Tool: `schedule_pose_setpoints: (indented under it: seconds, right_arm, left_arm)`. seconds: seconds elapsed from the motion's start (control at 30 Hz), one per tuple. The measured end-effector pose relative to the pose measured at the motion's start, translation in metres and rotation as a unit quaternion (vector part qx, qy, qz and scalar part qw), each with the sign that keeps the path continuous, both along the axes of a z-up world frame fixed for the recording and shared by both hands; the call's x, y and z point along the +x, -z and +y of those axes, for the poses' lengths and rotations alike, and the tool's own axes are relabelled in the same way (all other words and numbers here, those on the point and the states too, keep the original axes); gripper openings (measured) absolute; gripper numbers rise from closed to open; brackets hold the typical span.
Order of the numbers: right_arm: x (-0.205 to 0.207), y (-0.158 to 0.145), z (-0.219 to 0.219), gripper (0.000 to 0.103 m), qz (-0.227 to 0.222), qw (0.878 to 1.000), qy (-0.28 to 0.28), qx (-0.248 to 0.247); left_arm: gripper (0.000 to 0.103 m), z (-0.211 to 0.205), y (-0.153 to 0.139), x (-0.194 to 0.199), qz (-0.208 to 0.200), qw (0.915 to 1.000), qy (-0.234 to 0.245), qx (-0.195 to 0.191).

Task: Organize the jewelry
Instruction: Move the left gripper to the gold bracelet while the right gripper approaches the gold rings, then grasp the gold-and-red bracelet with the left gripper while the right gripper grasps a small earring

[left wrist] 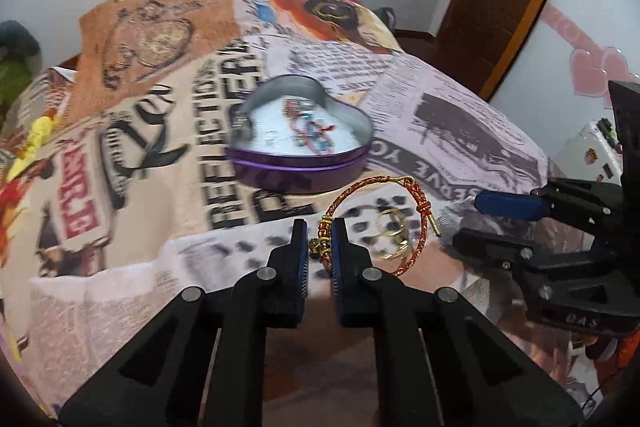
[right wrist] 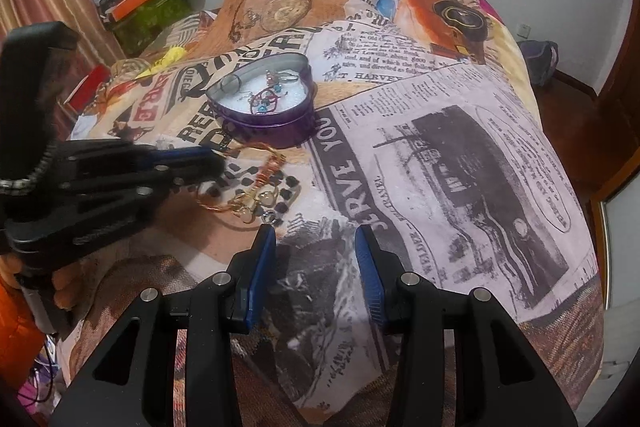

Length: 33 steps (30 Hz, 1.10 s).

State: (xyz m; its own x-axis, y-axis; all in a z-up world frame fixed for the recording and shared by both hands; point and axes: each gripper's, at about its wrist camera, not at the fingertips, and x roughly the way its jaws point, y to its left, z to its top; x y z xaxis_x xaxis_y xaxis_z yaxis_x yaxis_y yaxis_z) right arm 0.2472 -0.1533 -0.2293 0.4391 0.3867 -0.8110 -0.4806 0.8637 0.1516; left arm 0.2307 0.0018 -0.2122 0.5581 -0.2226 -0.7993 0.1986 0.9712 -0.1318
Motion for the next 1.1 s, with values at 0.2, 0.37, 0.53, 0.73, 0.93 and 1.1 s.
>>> schedule_pose_setpoints:
  seconds: [0.2,0.37,0.53,0.73,0.93,1.1]
  right_arm:
    - [-0.001,0.003,0.016,0.038,-0.020,0.999,-0.015,-0.020]
    - [-0.001,0.008,0.029,0.038,-0.025,0.999,-0.033,-0.028]
    - [-0.001,0.015,0.034,0.034,-0.025,0.999,-0.033,-0.028]
    - [-0.001,0.018,0.036,0.020,-0.028,0.998,-0.042,-0.027]
    - [0.001,0.019,0.039,0.010,-0.021,0.998,-0.049,-0.017]
    - [0.001,0.016,0.037,0.010,-0.017,0.999,-0.041,-0.009]
  left_arm:
    - [0.010,0.022,0.000,-0.014,-0.004,0.9997,-0.024,0.008]
    - [0.010,0.032,0.003,-0.020,-0.005,0.9993,-0.036,0.001]
    - [0.010,0.030,0.008,-0.017,-0.001,0.9995,-0.031,0.007]
    - [0.010,0.029,0.008,-0.018,-0.005,0.9996,-0.029,-0.001]
    - [0.010,0.030,0.005,-0.019,-0.007,0.9994,-0.033,-0.004]
    - [0.010,0.031,-0.003,-0.022,-0.015,0.9992,-0.036,-0.003]
